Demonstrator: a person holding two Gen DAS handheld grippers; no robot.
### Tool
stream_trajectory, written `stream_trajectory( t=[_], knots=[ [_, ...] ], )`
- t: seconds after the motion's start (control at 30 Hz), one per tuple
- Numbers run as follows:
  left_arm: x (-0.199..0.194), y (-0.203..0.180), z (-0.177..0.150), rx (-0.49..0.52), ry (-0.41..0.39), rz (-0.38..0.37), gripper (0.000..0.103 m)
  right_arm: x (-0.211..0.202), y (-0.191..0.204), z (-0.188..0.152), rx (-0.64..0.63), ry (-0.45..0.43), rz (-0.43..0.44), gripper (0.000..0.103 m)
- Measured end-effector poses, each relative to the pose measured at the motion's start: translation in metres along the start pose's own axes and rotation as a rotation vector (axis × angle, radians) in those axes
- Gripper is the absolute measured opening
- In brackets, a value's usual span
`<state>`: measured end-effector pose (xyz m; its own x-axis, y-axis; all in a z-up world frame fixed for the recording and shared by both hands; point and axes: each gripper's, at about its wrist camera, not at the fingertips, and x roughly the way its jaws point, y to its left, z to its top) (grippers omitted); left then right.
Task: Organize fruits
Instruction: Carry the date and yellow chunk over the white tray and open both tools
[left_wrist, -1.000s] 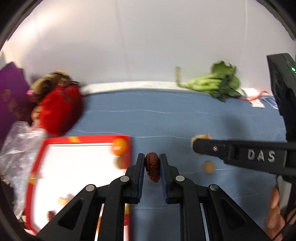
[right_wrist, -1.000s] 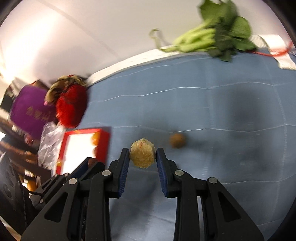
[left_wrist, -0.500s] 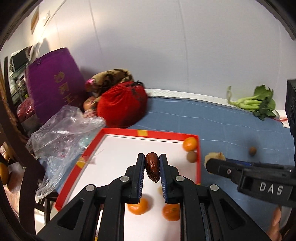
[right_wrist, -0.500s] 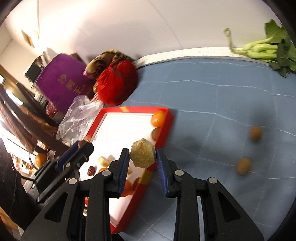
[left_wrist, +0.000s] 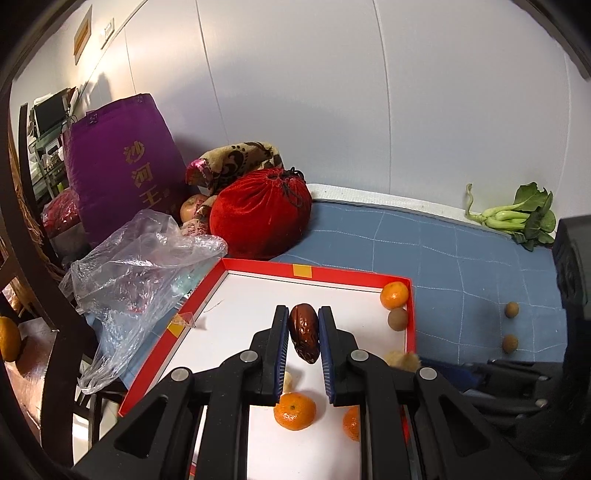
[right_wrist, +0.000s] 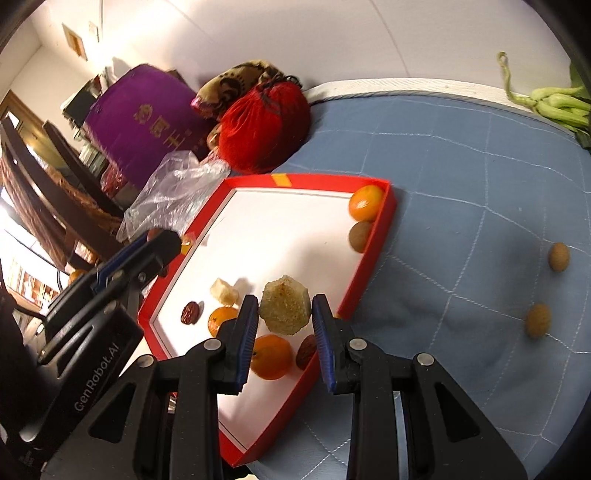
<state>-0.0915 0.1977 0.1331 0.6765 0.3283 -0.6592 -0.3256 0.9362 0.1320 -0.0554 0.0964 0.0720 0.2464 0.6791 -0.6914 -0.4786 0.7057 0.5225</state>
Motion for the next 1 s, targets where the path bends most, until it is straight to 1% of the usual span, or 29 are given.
stream_trajectory(
  t=[0.37, 0.77, 1.0],
  knots=[
    [0.002, 0.006, -0.005, -0.001, 0.014, 0.017, 0.016, 0.021, 0.012, -0.009, -0.043, 0.045, -0.007, 0.028],
    [0.005, 0.013, -0.007, -0.013, 0.030, 0.044, 0.016, 0.024, 0.016, -0.010, -0.050, 0.038, 0.004, 0.029],
    [0.003, 0.013, -0.007, -0.017, 0.023, 0.037, 0.016, 0.023, 0.016, -0.010, -0.046, 0.033, 0.012, 0.029]
  ],
)
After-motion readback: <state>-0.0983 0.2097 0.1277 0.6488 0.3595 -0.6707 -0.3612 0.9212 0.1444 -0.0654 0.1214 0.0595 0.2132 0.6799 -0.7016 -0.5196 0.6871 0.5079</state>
